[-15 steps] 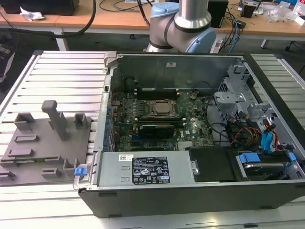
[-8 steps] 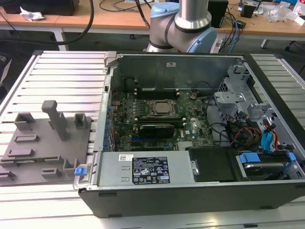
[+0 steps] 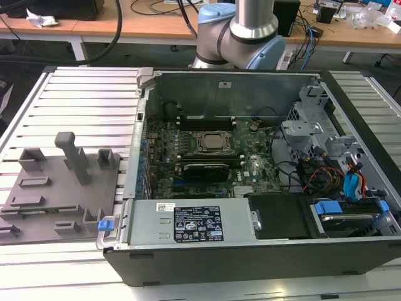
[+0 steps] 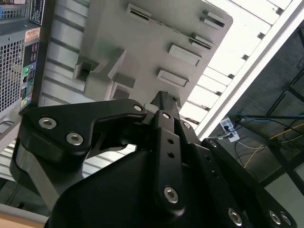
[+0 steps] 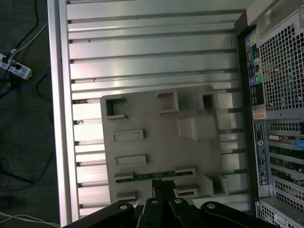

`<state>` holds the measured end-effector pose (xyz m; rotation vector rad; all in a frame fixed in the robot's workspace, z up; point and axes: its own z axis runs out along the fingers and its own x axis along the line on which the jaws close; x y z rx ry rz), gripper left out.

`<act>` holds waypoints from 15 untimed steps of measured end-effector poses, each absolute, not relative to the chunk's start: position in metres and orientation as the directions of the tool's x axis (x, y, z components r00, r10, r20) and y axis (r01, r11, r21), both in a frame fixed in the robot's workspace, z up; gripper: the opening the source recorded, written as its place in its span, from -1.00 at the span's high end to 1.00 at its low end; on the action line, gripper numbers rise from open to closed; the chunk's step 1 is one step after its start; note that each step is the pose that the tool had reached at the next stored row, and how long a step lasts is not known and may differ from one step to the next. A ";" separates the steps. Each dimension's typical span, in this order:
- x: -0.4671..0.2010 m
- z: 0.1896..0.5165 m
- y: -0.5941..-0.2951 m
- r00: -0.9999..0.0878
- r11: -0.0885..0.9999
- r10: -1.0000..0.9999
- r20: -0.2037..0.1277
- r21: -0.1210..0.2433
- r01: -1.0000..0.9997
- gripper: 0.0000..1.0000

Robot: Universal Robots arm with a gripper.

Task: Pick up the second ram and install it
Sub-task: 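Reach for the second ram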

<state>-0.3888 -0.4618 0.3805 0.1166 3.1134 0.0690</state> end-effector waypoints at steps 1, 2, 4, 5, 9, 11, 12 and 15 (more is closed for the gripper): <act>-0.389 0.380 -0.463 -0.997 0.996 0.075 -0.023 0.045 0.074 0.79; -0.389 0.380 -0.464 -0.997 0.996 0.075 -0.023 0.045 0.074 0.79; -0.389 0.379 -0.468 -0.997 0.996 0.075 -0.023 0.045 0.074 0.79; -0.389 0.379 -0.470 -0.997 0.996 0.075 -0.023 0.045 0.074 0.79; -0.388 0.378 -0.482 -0.997 0.996 0.075 -0.023 0.045 0.074 0.79; -0.385 0.377 -0.487 -0.997 0.996 0.075 -0.023 0.045 0.074 0.79; -0.382 0.376 -0.488 -0.997 0.996 0.074 -0.023 0.045 0.073 0.79; -0.373 0.376 -0.488 -0.997 0.996 0.072 -0.021 0.045 0.071 0.79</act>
